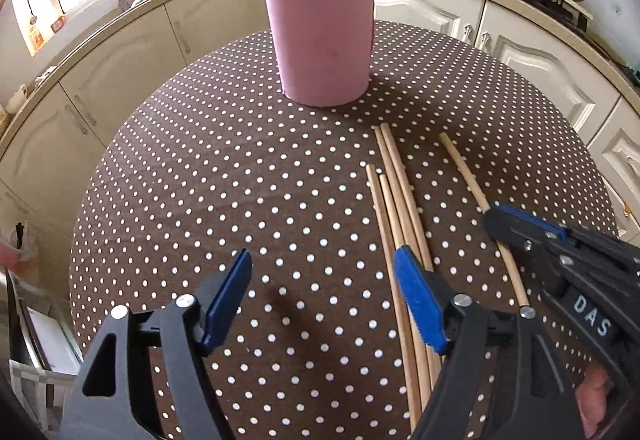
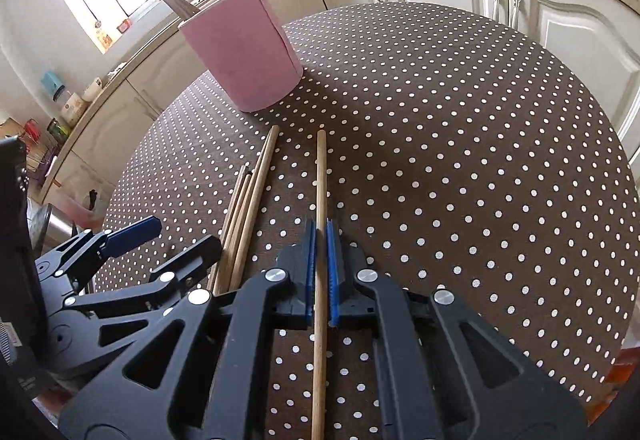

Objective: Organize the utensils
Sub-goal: 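Close the right gripper on one chopstick from the pile, then lower the left gripper onto another chopstick and close it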

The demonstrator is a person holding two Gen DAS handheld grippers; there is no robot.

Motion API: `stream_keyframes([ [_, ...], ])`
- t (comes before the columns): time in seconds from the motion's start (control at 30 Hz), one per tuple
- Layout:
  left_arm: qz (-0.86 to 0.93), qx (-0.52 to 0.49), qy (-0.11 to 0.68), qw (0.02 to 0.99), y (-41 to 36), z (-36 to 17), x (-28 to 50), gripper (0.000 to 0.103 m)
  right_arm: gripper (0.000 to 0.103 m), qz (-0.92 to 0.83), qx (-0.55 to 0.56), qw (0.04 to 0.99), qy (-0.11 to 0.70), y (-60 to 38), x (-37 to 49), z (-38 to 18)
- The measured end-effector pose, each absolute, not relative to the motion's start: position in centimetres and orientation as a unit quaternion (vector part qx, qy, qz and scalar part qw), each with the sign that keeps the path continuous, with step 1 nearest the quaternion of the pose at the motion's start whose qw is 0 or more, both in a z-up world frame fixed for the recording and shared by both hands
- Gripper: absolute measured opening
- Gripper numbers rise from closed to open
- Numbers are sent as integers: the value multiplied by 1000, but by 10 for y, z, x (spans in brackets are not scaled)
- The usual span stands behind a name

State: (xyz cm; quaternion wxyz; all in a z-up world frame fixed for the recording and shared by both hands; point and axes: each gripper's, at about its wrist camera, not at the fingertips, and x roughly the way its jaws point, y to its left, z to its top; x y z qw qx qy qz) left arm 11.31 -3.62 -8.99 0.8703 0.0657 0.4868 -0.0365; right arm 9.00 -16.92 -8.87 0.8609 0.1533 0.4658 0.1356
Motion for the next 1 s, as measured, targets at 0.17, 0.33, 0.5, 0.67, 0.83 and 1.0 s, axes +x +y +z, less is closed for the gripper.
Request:
stream_keyframes([
  [0.17,-17,68,491,868,-40,-96,122,76,6,137,158,860,466,-168,92,-88],
  [0.33,-32,41,486,872,-38,-96,128,48,6,138,160,859,467,-170,92,-87],
  [0.5,-26,44,479,876,-37,-94,132,7,6,136,159,858,470,-171,93,-86],
  [0.67,-30,19,479,877,-24,-93,133,6,6,129,158,858,472,-168,96,-85],
  [0.83,-32,-1,469,883,3,-86,119,6,6,124,164,864,460,-172,95,-81],
  [1.0,-40,-14,442,896,6,-69,111,6,6,118,159,876,440,-175,89,-65],
])
